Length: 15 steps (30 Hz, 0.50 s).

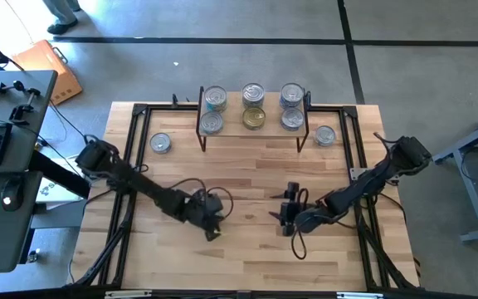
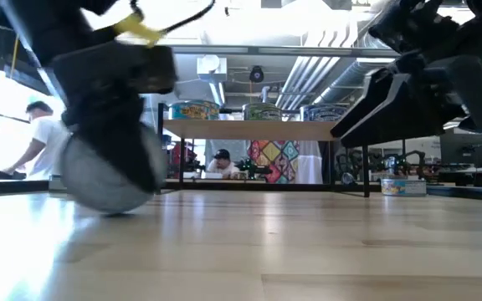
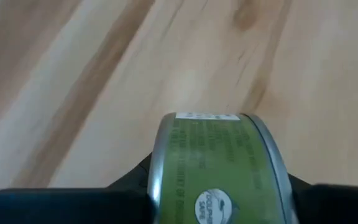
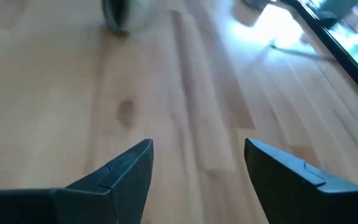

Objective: Stack canned seafood by type on shelf
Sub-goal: Stack the green tuna can on top of the other green tuna can on the shelf

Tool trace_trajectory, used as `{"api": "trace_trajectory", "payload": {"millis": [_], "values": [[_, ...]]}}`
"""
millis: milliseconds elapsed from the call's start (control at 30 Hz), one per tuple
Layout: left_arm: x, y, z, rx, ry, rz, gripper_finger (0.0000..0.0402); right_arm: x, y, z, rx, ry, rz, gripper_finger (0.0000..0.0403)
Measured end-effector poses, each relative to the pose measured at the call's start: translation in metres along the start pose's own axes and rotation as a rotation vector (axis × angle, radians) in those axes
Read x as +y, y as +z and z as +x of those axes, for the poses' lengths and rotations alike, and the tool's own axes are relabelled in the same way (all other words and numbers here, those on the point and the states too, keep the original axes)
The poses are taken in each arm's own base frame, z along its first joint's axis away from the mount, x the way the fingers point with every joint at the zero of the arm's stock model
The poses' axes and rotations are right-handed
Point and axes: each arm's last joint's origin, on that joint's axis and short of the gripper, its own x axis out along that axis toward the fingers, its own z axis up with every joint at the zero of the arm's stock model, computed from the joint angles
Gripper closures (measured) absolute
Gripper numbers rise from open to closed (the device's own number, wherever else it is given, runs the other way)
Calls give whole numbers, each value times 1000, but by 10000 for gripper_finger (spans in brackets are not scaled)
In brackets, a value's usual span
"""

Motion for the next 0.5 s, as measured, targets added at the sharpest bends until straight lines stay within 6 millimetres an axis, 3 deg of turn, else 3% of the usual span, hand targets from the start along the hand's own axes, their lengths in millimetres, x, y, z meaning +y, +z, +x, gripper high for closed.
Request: {"api": "trace_trajectory", "payload": {"millis": [267,500], "values": [[9,48,9,-285,-165,-102,300,18,15,8,-240,166,-265,160],[34,80,1,-665,-479,-281,300,30,31,0,-380,86,-988,160]]}}
